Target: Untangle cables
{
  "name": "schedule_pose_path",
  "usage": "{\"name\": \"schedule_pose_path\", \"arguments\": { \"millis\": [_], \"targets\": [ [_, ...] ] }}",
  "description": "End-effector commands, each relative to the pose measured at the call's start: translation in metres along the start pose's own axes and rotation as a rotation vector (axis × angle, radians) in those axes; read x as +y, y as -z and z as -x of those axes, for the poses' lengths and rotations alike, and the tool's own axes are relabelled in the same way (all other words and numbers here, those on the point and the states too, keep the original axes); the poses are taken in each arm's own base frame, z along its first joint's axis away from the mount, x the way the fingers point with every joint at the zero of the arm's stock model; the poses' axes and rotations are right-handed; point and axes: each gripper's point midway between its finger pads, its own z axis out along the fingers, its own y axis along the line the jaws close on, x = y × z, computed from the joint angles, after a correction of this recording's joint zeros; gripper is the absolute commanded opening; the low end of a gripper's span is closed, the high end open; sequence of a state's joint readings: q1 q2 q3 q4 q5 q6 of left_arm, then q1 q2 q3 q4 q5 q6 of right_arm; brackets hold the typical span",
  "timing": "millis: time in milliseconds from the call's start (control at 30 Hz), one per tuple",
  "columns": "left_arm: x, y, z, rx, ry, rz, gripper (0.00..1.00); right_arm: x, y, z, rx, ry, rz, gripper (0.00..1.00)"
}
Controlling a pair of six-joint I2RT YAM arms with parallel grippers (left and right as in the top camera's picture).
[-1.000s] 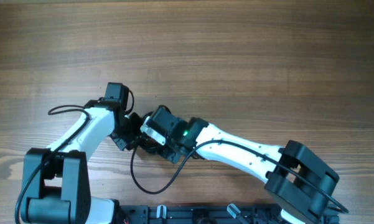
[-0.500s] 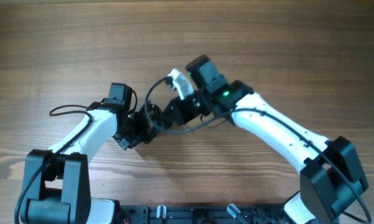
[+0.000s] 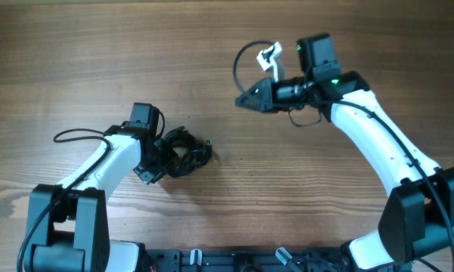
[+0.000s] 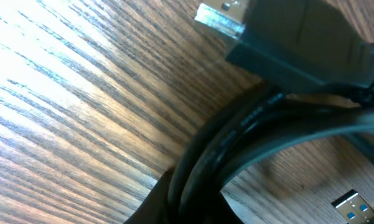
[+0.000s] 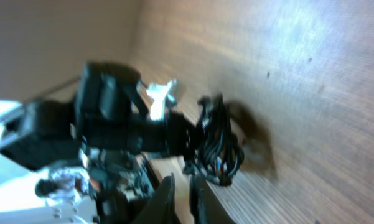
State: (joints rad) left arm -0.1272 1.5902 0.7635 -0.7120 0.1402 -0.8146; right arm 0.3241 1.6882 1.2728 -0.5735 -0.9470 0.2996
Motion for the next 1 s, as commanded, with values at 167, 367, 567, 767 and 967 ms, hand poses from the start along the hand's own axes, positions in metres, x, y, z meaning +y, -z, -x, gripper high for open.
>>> {"name": "schedule_pose_path", "arguments": {
  "millis": [167,367,567,767,967],
  "targets": [
    [0.003,0.000,-0.012,0.085,-0.113,0.017,0.72,-0.017,-0.040,-0.046,0.168,0.370,-0.363,0.39],
    [-0.022,0.036,0.003,0.062,-0.195,-0.008,0.86,-0.003,-0.068,-0.078,0.289,0.624,-0.442,0.41],
    [-0.024,0.035,0.011,0.031,-0.161,-0.005,0.86,-0.001,-0.097,-0.101,0.376,0.804,-0.490,0.44],
    [-0.026,0.012,0.016,-0.001,-0.169,-0.038,0.71,-0.028,-0.116,-0.116,0.457,0.769,-0.504,0.45],
    [-0.028,-0.003,0.022,-0.049,-0.178,-0.072,0.50,-0.041,-0.127,-0.121,0.480,0.741,-0.509,0.54]
  ]
}}
